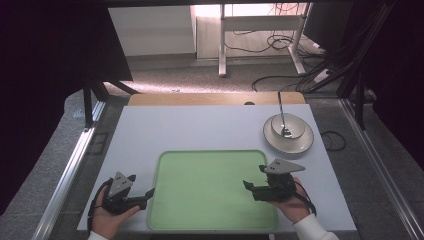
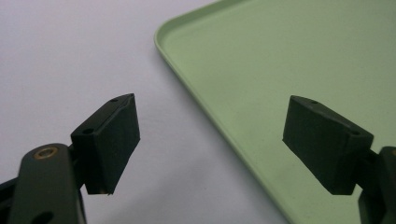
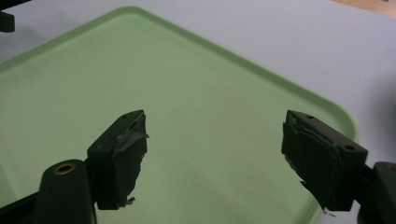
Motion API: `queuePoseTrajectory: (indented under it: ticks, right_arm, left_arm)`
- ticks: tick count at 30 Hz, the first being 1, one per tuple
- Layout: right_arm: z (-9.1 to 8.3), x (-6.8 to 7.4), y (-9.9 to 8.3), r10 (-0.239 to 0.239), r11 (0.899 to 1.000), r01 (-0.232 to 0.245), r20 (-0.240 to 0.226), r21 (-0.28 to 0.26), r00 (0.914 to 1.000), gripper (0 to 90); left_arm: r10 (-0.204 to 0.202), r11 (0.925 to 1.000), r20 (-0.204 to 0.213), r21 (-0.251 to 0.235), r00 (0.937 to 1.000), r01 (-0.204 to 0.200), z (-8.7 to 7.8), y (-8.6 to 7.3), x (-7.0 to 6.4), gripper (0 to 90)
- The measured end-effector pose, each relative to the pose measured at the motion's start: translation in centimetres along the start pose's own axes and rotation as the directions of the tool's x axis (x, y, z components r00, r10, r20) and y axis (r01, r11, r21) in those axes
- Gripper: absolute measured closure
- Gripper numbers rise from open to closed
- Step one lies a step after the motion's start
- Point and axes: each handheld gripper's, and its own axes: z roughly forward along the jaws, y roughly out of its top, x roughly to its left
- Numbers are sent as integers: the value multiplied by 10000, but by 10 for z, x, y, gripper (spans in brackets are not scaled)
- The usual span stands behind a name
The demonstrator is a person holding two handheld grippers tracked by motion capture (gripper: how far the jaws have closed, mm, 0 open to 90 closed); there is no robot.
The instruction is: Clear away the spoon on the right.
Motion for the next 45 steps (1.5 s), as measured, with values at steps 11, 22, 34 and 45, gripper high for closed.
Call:
queuePoseTrajectory:
  ticks: [11,22,34,45]
  right_arm:
    - [9,8,-6,-375,9991,371,214,229,9991,247]
    - [11,4,-7,-170,9985,169,6,525,9999,255]
    - [13,2,-2,-334,9980,331,43,538,9994,267]
    - [10,-3,10,-268,9988,269,-27,413,9996,288]
  left_arm:
    - [71,10000,-6,16,10000,-71,2,-1,0,183]
    - [178,9997,-37,156,9998,-178,3,-1,0,185]
    - [43,9999,-98,134,9999,-42,5,-1,1,185]
    - [70,9999,-14,100,10000,-70,4,-2,2,185]
